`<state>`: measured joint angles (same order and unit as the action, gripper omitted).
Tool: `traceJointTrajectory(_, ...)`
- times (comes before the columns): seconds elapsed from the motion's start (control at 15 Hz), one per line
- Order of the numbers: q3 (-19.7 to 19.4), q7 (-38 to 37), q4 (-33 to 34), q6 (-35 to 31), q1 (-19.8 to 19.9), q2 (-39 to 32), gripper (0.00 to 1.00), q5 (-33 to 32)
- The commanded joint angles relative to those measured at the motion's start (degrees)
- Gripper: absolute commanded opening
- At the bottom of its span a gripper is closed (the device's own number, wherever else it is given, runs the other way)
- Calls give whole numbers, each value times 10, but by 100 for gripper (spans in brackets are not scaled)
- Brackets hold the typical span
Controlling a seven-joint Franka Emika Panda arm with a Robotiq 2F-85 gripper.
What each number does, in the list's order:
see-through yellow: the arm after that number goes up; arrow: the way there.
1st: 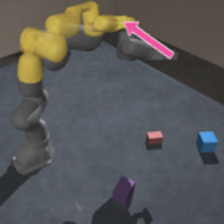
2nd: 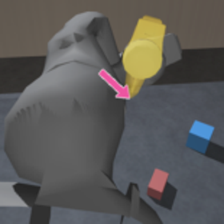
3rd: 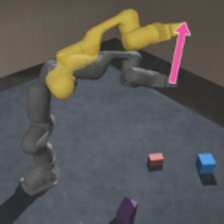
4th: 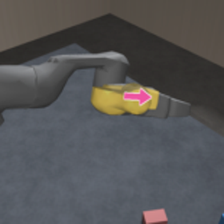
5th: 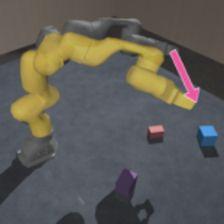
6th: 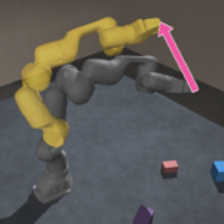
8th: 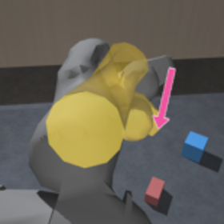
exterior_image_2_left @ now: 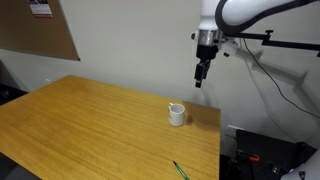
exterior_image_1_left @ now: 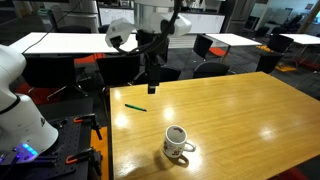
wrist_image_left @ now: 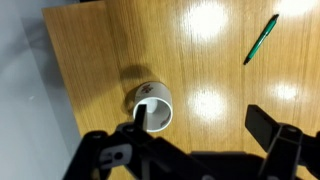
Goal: Move the white cup to the left
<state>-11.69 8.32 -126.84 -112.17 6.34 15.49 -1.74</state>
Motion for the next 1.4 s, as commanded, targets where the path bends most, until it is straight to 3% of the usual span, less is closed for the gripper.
traceJointTrajectory(0.0, 16, -9, -32, -96, 6, -20, 100, -18)
traceJointTrajectory(0.4, 14, 5, -53, -202, 11, -68, 100, -26)
traceJointTrajectory(0.93, 15, 15, -63, -235, 16, -115, 100, -38)
traceJointTrajectory(1.33, 13, 60, -78, -320, 18, -154, 100, -28)
